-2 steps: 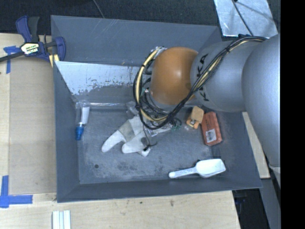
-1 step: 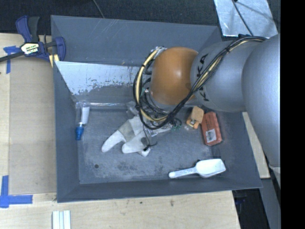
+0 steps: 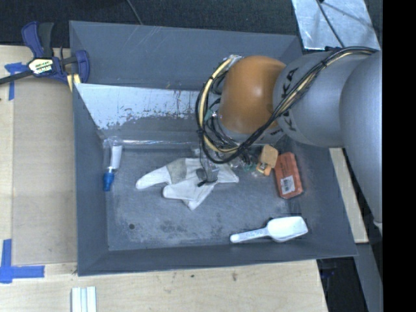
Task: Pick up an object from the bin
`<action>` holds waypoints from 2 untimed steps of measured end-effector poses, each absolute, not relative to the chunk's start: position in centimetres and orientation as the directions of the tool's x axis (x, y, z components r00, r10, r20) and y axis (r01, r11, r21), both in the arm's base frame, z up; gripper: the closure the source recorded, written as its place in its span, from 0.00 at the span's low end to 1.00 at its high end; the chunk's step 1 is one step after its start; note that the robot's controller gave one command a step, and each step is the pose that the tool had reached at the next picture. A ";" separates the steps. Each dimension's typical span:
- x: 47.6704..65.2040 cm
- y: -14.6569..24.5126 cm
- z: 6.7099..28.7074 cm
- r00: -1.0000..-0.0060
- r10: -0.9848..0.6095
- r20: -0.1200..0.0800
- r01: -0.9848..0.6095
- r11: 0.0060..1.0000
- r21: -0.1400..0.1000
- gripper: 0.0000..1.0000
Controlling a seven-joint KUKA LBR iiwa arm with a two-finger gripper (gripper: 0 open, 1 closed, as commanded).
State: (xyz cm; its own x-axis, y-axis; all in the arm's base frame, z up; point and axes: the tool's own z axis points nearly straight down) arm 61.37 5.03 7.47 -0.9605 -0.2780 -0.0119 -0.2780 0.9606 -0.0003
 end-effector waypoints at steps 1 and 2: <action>61.4 5.0 7.5 -0.961 -0.278 -0.012 -0.278 0.961 0.000 1.00; 61.8 3.9 24.8 -0.970 -0.241 -0.011 -0.241 0.970 -0.002 1.00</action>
Offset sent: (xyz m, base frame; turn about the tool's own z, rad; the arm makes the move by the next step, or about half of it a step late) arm 0.0016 -0.0106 0.1685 0.0389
